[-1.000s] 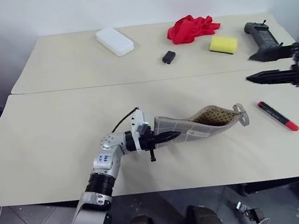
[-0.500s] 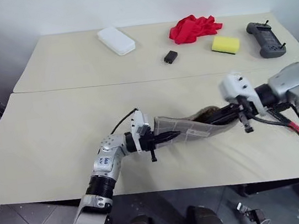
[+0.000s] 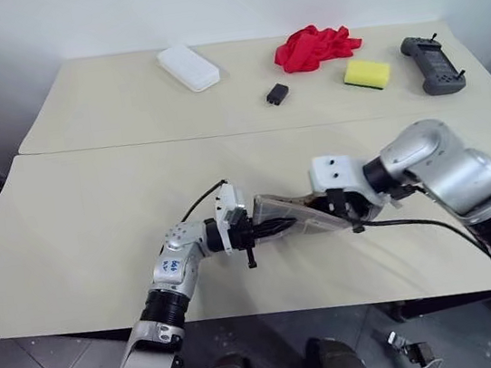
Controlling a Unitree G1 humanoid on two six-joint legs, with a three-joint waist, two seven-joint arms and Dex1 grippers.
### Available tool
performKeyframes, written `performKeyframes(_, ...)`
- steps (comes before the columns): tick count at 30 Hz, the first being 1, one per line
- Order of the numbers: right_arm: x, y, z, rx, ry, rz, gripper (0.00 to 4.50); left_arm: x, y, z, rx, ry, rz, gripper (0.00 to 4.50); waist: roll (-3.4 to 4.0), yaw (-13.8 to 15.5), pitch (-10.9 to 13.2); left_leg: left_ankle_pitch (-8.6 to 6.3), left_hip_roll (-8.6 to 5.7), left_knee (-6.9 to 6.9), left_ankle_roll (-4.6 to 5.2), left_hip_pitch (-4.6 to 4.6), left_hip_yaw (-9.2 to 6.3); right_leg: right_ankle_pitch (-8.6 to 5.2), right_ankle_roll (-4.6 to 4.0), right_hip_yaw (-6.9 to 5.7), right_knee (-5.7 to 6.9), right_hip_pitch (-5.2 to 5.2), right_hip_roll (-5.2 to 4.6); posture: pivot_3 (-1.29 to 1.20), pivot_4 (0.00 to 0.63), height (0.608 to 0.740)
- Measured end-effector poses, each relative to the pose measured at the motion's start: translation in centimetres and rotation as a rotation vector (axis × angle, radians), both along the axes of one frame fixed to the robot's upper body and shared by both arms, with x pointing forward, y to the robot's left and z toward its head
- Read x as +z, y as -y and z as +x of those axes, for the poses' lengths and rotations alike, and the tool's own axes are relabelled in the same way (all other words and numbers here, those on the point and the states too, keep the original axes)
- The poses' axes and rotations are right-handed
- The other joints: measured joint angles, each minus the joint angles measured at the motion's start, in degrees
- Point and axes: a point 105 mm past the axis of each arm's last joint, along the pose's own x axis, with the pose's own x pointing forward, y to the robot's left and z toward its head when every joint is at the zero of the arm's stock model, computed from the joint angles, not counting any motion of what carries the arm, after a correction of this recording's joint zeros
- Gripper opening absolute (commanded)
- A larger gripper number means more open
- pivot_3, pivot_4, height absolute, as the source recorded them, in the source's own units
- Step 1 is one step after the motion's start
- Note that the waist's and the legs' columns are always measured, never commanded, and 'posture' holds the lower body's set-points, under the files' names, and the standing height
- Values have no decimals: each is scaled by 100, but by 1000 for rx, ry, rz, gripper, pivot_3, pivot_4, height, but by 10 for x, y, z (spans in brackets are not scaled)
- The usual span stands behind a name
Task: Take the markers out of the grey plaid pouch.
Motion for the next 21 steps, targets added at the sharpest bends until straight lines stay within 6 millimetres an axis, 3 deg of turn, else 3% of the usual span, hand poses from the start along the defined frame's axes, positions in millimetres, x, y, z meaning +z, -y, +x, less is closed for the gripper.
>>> performKeyframes(1,0,0,2,-7,13,-8,15,0,0,0,-1,0,1,0,0,3,0,0,0,0,0,0,2,0,0,0,0,0,0,0,150,740)
performKeyframes(4,0,0,7,-27,63,-18,575,0,-1,0,2,0,3,0,-2,-3,-1,0,1,0,0,0,4,0,0,-1,1,0,1,0,150,740)
performKeyframes(16,0,-10,1,20,103,-12,4319,-3,-2,0,10,-7,15,0,-2,-47,-1,0,2,-2,0,1,6,0,0,0,3,-1,3,0,150,740)
performKeyframes(21,-1,-10,2,30,94,-11,4483,-4,-1,0,8,-10,18,0,-2,-58,-1,0,2,-2,0,1,6,0,0,0,3,0,3,0,150,740)
